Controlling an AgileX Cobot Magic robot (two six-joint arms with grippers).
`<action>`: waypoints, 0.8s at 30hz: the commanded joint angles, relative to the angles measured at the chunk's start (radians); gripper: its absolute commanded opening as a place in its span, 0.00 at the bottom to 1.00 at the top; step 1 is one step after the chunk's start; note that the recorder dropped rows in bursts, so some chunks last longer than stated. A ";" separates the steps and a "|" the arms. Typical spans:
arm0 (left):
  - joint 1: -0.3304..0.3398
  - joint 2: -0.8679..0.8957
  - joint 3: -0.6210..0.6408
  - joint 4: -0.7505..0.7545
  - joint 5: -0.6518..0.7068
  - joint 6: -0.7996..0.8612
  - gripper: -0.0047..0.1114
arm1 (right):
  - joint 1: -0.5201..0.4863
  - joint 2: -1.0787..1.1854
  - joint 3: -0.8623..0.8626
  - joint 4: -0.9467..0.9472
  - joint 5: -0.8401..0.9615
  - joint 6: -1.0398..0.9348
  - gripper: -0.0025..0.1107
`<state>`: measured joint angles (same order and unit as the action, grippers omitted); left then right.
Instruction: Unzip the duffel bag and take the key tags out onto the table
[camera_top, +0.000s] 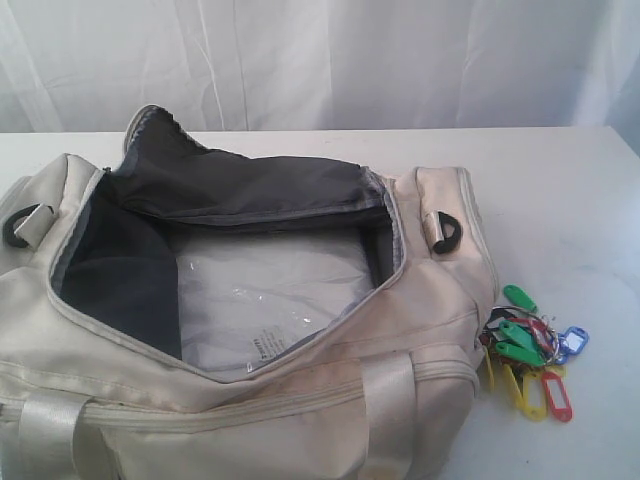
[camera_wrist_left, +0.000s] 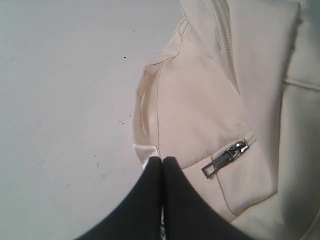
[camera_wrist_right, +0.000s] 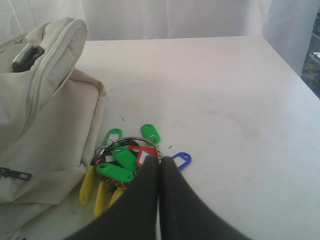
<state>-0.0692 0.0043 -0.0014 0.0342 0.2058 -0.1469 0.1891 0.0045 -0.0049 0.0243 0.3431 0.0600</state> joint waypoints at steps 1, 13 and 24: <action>0.003 -0.004 0.001 -0.003 -0.004 -0.007 0.04 | 0.002 -0.004 0.005 0.004 -0.007 -0.011 0.02; 0.003 -0.004 0.001 -0.003 -0.004 -0.007 0.04 | 0.060 -0.004 0.005 0.004 -0.007 -0.011 0.02; 0.003 -0.004 0.001 -0.003 -0.004 -0.007 0.04 | 0.080 -0.004 0.005 0.004 -0.007 -0.011 0.02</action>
<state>-0.0692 0.0043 -0.0014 0.0342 0.2058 -0.1469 0.2678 0.0045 -0.0049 0.0243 0.3431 0.0600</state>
